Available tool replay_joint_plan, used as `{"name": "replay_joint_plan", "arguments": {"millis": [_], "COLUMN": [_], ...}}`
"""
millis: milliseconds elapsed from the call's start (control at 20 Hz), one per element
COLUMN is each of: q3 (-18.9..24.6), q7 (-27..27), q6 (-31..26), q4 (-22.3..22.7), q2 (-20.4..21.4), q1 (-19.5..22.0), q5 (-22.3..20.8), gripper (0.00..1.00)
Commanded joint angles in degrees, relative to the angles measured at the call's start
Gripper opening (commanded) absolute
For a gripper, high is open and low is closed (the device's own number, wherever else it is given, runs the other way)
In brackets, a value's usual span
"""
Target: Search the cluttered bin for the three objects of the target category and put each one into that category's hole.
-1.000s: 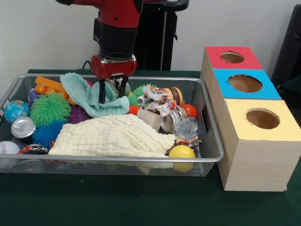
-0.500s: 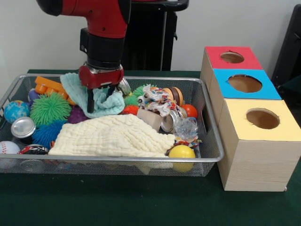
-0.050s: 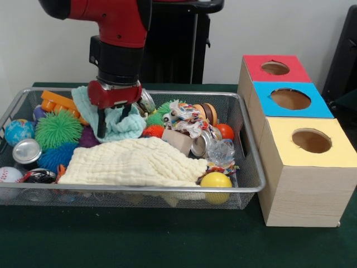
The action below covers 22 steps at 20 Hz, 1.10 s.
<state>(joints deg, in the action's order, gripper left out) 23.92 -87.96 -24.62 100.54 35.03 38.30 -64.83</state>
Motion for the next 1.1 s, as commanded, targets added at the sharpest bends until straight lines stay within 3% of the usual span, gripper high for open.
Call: {"name": "replay_joint_plan", "arguments": {"millis": [50, 100, 200, 300, 450, 750, 950, 1100], "q3": [1.8, 2.1, 2.8, 4.7, 4.9, 7.7, 9.6, 10.6], "q7": [4.1, 2.0, 1.9, 7.2, 7.9, 16.8, 26.9, 30.0], "q6": [1.9, 2.2, 0.9, -1.0, -2.4, -11.5, -17.3, -17.9], "q4": [-7.1, -6.9, -6.6, -6.3, -5.9, -6.3, -7.0, -6.8], "q2": [-12.5, -12.9, -13.4, -13.6, -13.2, -10.3, -6.6, -4.3], "q1": [5.1, 6.1, 7.3, 8.5, 9.3, 12.0, 13.5, 14.5], "q5": [-0.3, 2.0, 4.9, 5.9, 8.4, 14.0, 13.5, 11.9], "gripper": [1.0, 0.0, 0.0, 0.0, 0.0, 0.0, 0.0, 0.0]}}
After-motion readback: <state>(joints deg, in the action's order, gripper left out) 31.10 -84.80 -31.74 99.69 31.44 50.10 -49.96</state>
